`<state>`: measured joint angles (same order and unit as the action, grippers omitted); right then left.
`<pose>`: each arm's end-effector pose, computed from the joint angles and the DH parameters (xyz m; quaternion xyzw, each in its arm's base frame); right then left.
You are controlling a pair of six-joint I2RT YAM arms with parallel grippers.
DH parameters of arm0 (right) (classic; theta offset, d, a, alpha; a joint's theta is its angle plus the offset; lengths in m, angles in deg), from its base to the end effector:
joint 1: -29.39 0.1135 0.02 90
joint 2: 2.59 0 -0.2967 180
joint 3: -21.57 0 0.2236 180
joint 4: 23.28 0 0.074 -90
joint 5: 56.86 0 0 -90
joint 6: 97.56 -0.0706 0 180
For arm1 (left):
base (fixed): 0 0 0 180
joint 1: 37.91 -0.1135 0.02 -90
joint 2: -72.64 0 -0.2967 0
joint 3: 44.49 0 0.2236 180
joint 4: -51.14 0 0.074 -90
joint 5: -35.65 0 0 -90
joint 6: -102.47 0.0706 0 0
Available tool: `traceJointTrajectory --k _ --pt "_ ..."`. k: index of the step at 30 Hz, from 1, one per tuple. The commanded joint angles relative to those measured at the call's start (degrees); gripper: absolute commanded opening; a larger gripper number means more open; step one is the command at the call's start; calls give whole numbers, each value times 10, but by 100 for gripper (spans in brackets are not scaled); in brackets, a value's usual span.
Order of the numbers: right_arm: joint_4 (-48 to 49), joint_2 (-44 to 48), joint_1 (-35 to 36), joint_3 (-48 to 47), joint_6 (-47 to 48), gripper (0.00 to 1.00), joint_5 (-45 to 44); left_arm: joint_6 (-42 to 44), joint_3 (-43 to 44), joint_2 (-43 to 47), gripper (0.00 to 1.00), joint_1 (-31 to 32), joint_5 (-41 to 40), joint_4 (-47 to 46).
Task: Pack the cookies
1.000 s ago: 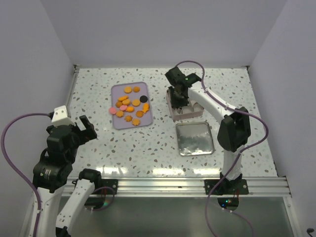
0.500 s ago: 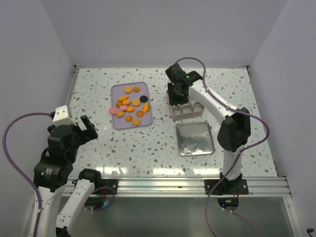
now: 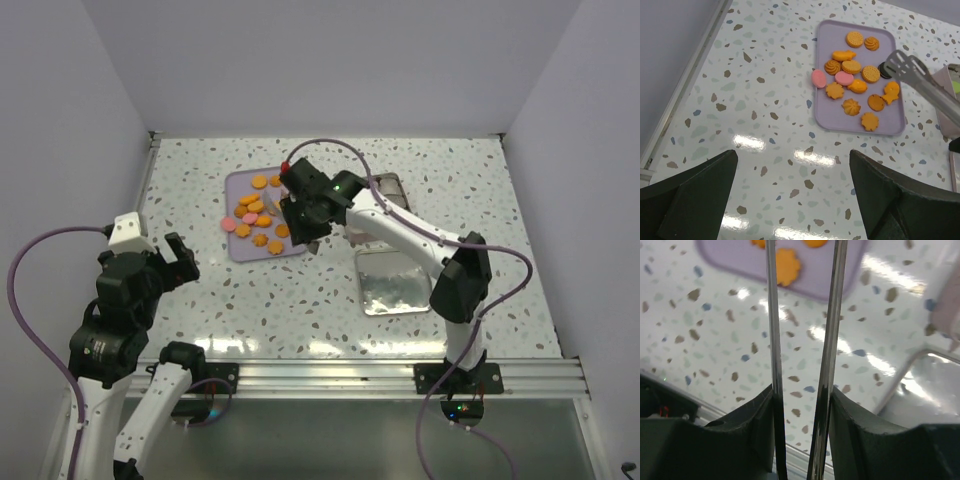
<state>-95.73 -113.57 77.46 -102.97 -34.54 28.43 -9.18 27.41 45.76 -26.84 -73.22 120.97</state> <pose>0.2838 0.3072 0.3194 -0.1653 0.9483 0.1318 0.2366 0.0448 0.0145 0.3467 -0.1646 0.8194 -0.0172 0.5488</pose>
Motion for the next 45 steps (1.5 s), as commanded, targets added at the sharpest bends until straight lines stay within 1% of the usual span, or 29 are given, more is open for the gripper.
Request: traceJointTrajectory --k 1,8,27,41,45 --pt "28 -9 26 -9 -2 43 44 13 -5 -4 100 4 8 -27" --pt "24 -49 39 -28 4 44 64 13 -7 4 100 4 8 -27" --pt "-8 -130 44 -78 24 45 61 11 -11 6 100 4 2 -28" --pt "-28 -168 44 -114 37 45 48 10 -10 4 100 4 0 -28" --pt "-28 -173 44 -114 39 42 51 9 -10 5 100 4 0 -28"
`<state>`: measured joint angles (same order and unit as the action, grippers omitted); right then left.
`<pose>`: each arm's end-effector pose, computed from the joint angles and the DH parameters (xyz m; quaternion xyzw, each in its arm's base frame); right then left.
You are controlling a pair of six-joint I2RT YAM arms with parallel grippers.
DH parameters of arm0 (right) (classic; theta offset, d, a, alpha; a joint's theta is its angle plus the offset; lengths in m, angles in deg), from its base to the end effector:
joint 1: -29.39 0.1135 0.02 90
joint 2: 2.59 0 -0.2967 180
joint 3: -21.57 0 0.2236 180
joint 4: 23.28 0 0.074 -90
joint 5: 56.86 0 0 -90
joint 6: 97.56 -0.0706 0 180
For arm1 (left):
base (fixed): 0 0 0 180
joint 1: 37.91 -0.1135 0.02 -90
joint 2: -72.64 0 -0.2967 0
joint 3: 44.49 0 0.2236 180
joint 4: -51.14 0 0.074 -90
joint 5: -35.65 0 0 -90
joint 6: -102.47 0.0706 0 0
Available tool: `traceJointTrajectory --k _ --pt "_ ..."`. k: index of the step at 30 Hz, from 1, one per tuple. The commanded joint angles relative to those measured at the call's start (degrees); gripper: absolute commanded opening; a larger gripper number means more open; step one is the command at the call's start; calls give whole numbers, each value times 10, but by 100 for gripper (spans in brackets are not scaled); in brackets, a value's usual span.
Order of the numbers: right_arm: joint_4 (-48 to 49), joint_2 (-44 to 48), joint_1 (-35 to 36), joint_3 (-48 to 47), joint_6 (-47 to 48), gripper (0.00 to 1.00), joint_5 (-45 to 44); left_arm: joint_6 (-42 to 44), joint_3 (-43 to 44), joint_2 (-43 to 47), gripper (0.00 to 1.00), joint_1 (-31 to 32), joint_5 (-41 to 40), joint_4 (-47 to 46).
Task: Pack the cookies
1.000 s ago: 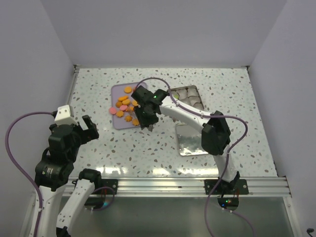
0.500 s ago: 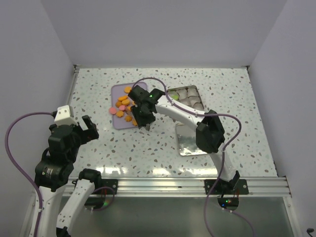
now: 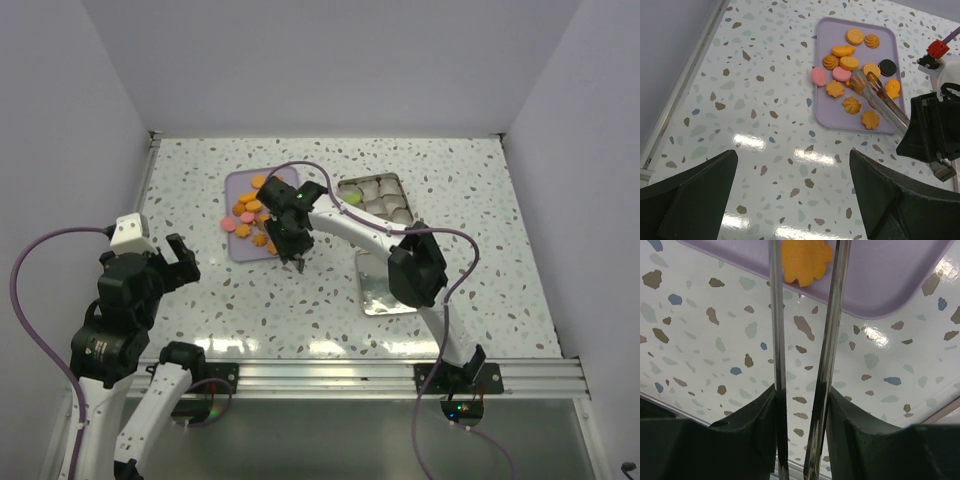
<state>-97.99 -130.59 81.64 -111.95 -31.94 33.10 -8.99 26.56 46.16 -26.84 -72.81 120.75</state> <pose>0.2918 0.3768 0.2336 -0.2368 0.9546 0.1117 0.1419 0.0450 0.0140 0.3430 -0.1612 0.8214 -0.0186 0.5467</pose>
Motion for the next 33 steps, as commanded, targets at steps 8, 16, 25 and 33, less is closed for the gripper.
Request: traceJointTrajectory --k 8,16,25,33 --pt "14 36 6 42 3 31 18 5 -1 5 100 4 -7 -25" --pt "30 95 11 92 -23 22 29 6 -1 6 100 4 -9 -25" --pt "5 139 11 55 -32 18 11 7 -2 8 100 4 -5 -26" --pt "-26 160 1 12 -36 17 -12 9 -3 11 100 4 -3 -26"
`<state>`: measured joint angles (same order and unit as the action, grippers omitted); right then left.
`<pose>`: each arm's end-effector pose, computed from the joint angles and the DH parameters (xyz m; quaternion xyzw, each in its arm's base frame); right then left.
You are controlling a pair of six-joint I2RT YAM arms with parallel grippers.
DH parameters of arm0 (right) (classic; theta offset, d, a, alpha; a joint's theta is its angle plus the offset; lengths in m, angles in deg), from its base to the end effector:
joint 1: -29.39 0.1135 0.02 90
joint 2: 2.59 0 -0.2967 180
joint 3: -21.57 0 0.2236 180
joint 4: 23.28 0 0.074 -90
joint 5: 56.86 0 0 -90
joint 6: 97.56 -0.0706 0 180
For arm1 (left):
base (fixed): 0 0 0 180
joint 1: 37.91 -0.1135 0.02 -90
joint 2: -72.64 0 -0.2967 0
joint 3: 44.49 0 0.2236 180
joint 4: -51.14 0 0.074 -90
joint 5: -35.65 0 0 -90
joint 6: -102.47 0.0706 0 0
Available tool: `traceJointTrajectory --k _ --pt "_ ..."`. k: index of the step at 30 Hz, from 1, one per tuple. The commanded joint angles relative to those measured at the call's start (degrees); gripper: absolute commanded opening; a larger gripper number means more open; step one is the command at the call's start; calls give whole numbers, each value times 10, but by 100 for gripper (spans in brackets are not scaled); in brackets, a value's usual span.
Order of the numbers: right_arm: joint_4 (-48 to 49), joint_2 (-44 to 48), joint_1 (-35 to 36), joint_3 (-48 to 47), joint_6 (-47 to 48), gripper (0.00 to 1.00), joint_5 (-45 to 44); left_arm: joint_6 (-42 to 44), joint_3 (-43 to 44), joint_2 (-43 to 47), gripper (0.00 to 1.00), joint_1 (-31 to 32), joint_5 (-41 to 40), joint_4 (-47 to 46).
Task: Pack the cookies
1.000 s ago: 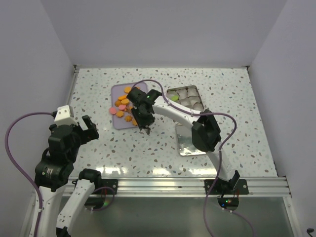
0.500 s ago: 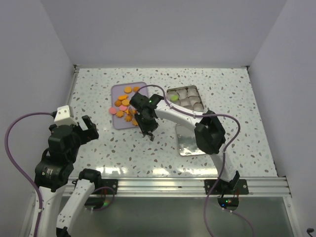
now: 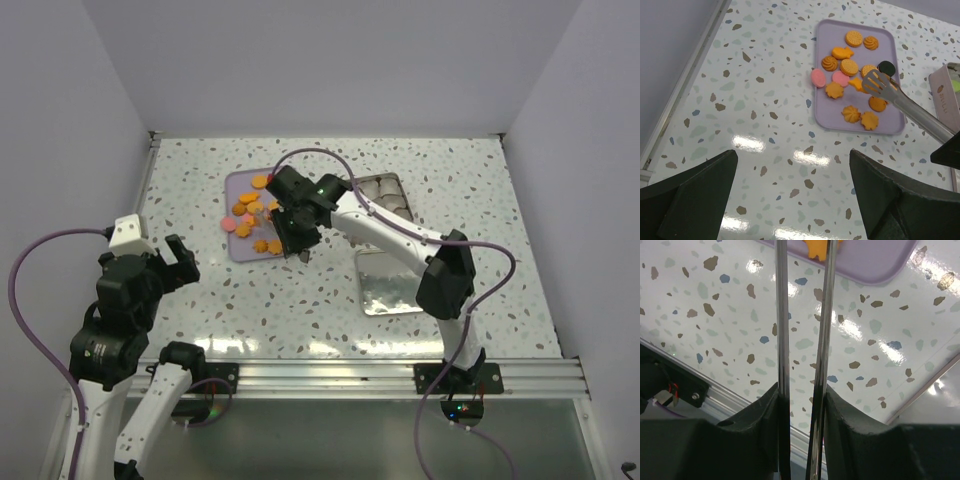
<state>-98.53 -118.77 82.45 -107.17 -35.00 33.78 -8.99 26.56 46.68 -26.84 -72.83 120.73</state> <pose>0.2611 0.3485 0.2999 -0.2167 0.9472 0.1567 0.1767 0.0429 0.0144 0.3433 -0.1617 0.8189 -0.0199 0.5504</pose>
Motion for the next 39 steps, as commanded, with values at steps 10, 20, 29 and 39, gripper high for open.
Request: traceJointTrajectory --k 10,20,29,39 --pt "-56 77 -124 -49 36 17 -37 11 -3 9 100 4 4 -27" --pt "-72 123 -251 3 66 15 -81 14 -3 5 100 4 10 -28" --pt "-64 122 -292 49 64 12 -79 17 -3 -4 100 4 14 -29" --pt "-41 115 -292 101 57 11 -71 16 -4 -6 100 4 13 -30"
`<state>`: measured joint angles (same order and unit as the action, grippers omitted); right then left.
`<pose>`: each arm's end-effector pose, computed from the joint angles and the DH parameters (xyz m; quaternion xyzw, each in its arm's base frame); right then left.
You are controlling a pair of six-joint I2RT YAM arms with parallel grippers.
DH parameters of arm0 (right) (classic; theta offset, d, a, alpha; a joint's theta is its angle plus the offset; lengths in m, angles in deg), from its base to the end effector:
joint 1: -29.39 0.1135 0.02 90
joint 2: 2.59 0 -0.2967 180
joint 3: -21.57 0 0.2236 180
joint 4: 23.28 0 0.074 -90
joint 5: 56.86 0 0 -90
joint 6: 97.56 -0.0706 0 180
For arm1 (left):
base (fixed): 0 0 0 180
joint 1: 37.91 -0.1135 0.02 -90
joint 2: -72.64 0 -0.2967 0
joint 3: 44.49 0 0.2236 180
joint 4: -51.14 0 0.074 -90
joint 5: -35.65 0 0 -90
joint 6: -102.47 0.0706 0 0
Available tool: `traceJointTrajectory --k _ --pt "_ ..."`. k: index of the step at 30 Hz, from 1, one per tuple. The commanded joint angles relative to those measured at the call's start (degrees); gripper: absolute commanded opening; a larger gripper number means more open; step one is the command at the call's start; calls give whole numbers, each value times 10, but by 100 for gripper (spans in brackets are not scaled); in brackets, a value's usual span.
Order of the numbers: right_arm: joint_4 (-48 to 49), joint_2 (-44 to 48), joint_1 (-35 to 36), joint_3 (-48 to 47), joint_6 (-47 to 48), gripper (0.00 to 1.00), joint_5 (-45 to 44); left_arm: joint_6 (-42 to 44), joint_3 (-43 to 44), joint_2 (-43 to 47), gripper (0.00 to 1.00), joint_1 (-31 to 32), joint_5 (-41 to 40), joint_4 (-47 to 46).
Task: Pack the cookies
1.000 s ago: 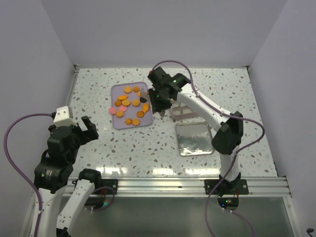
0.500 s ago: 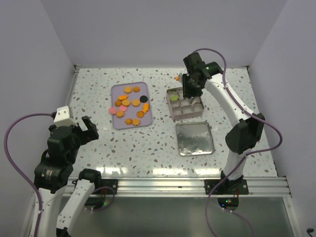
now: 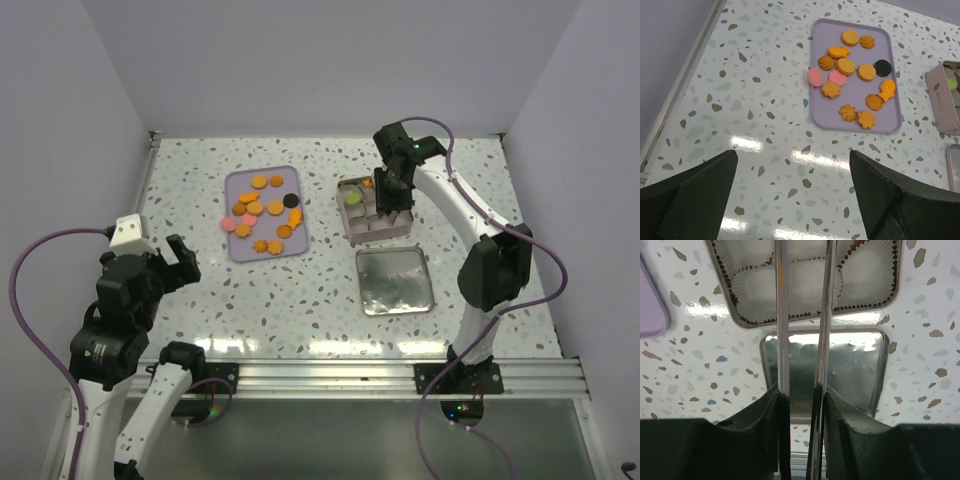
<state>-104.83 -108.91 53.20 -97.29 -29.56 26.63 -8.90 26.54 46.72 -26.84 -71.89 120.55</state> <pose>0.3447 0.1434 0.3122 -0.0052 0.9817 0.0194 0.1892 0.0431 0.0132 0.3435 -0.1569 0.8195 -0.0268 0.5505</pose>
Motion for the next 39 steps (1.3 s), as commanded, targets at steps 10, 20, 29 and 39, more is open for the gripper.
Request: traceJointTrajectory --k 10,20,29,39 --pt "30 -20 -1 -17 6 13 -9 14 -4 -5 100 4 1 -27" --pt "32 -36 -3 -22 4 20 -10 13 -3 -2 100 4 0 -26" --pt "28 -26 -4 -25 6 31 -15 13 -3 1 100 4 0 -26" --pt "9 -13 -5 -48 7 39 -16 14 -3 4 100 4 1 -27"
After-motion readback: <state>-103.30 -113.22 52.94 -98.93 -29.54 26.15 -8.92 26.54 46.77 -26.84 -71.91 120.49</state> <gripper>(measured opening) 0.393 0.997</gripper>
